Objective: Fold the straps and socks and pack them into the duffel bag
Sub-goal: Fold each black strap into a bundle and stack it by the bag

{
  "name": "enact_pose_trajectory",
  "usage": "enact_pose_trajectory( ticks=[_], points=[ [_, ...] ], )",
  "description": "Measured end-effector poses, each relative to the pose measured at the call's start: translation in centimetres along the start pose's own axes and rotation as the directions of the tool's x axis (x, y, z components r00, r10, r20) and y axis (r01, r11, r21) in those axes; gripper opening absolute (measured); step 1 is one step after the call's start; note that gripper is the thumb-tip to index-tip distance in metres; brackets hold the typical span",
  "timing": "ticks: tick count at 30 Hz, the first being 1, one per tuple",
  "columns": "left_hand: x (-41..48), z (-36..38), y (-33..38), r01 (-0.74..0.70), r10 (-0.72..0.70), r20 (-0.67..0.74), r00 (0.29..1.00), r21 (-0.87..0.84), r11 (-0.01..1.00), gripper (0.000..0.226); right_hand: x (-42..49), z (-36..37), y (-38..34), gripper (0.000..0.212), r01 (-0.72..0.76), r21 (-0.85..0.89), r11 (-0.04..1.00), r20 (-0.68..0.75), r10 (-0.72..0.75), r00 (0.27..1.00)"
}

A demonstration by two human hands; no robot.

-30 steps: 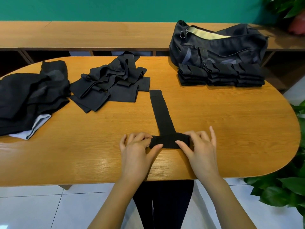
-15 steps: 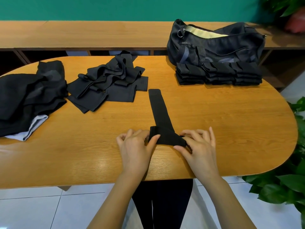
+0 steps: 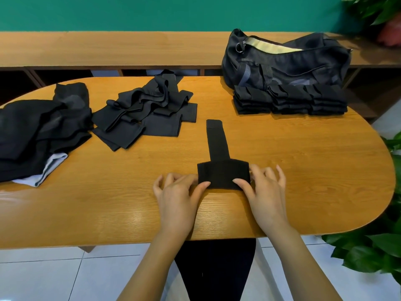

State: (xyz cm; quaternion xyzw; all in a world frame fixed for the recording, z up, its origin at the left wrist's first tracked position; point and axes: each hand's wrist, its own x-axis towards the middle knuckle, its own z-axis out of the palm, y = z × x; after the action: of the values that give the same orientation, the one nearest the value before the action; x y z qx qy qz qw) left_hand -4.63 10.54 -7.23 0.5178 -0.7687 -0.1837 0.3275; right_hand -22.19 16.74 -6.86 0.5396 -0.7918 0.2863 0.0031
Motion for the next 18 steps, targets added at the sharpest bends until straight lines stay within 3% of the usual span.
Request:
enact_pose_trajectory(
  ticks=[10, 14, 18],
  points=[
    [0.85, 1.05, 0.30, 0.029, -0.024, -0.042, 0.999, 0.112, 0.993, 0.023, 0.19, 0.97, -0.08, 0.041, -0.071, 0.009, 0.997, -0.034, 0.071, 0.997],
    [0.80, 1.03, 0.28, 0.035, -0.037, 0.012, 0.999, 0.145, 0.989, 0.037, 0.10, 0.97, 0.04, 0.051, -0.094, -0.022, 0.995, -0.030, 0.093, 0.995],
    [0.63, 0.81, 0.16, -0.072, 0.061, 0.092, 0.994, 0.114, 0.991, 0.048, -0.12, 0.64, 0.65, 0.057, 0.053, -0.012, 0.998, 0.022, -0.053, 0.998]
  ],
)
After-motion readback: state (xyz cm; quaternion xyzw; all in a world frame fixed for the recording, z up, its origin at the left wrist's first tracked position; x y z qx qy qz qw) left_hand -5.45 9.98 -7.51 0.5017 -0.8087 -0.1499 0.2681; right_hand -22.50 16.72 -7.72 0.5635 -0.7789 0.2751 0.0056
